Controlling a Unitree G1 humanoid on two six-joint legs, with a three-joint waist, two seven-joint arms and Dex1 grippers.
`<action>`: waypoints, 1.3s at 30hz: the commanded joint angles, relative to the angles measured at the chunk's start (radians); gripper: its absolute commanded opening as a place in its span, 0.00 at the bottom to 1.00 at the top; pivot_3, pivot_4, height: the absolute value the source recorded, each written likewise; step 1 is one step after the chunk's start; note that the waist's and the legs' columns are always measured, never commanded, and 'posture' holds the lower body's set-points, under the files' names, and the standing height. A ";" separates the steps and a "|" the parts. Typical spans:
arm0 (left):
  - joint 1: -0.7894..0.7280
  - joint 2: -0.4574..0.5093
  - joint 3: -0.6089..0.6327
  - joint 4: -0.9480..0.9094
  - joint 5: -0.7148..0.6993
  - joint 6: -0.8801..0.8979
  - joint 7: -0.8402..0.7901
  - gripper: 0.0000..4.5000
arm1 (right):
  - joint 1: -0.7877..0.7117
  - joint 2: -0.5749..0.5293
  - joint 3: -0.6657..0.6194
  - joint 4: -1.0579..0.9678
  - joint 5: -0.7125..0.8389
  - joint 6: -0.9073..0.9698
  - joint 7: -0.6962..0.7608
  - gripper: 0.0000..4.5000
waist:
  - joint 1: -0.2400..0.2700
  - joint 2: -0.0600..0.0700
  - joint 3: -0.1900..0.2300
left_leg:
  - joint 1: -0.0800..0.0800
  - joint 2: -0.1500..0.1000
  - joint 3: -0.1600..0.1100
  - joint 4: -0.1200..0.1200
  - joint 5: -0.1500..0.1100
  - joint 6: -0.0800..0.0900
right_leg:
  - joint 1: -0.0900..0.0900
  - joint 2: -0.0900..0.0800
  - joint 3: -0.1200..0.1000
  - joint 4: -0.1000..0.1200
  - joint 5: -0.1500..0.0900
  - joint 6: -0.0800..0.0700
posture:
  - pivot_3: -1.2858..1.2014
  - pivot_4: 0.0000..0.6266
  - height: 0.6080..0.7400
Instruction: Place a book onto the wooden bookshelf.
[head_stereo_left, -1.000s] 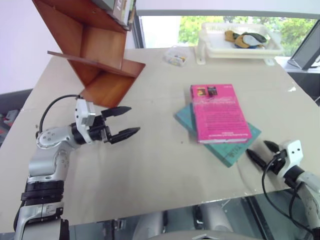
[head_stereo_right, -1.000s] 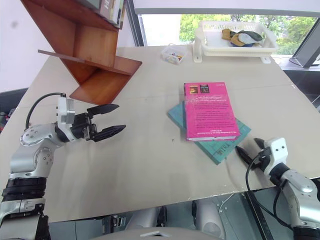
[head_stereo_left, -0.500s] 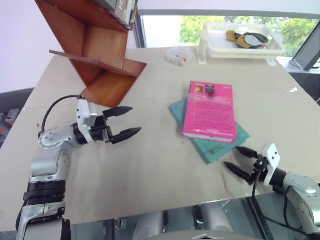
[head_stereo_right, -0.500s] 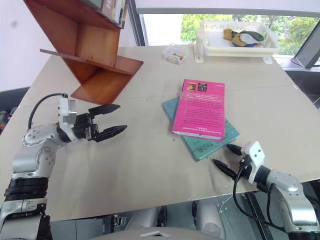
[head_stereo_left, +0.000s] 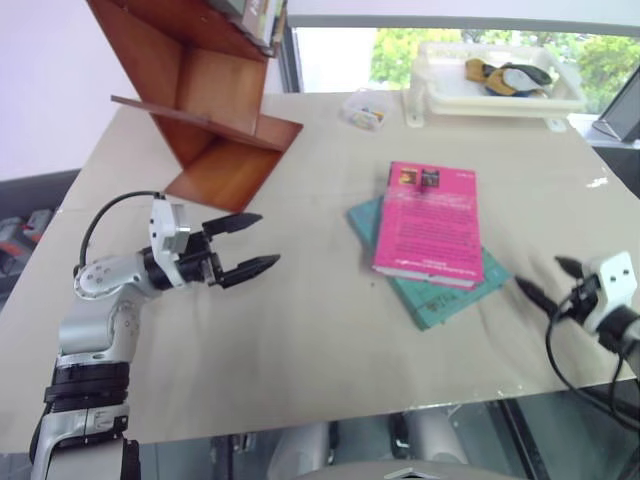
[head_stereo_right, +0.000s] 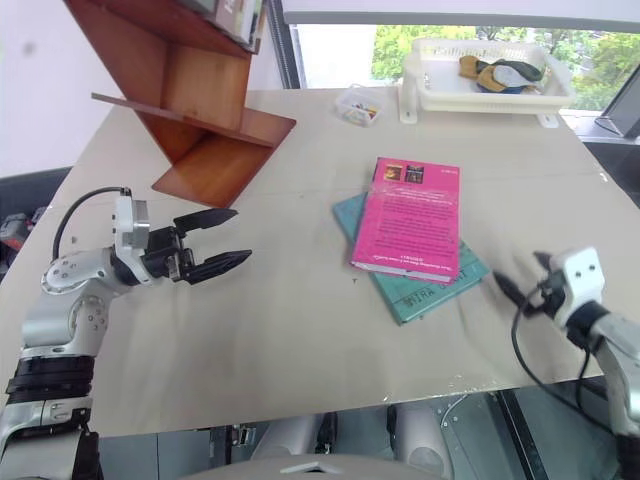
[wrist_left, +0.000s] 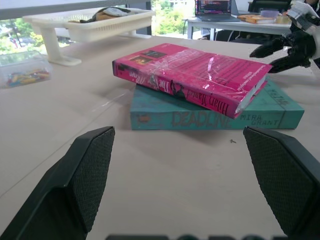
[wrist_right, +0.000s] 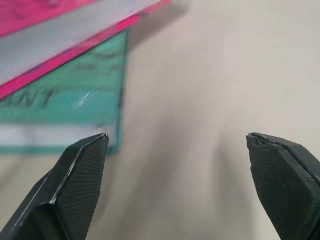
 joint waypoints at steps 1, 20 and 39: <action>0.000 0.013 0.018 -0.030 -0.011 -0.009 -0.002 0.99 | -0.147 0.035 0.022 0.016 -0.072 0.024 -0.161 1.00 | -0.006 0.001 0.001 | 0.000 0.000 0.001 0.000 0.000 0.000 | 0.000 0.000 0.001 0.000 0.000 0.000 | 0.52 0.24 1.00; 0.096 0.024 0.091 -0.159 -0.132 0.065 0.003 0.99 | -0.835 0.143 0.130 0.899 -0.134 -0.147 -0.088 1.00 | -0.028 0.005 0.005 | -0.002 -0.001 0.002 -0.002 0.001 -0.002 | -0.001 -0.002 0.001 -0.002 0.002 0.003 | 0.52 0.24 1.00; 0.152 0.027 0.123 -0.206 -0.158 0.077 0.023 0.99 | -0.883 0.232 0.241 0.909 -0.161 -0.208 0.181 1.00 | -0.026 0.007 0.007 | -0.003 -0.001 0.001 -0.002 0.002 -0.003 | -0.003 -0.004 0.001 0.000 0.002 0.003 | 0.52 0.24 1.00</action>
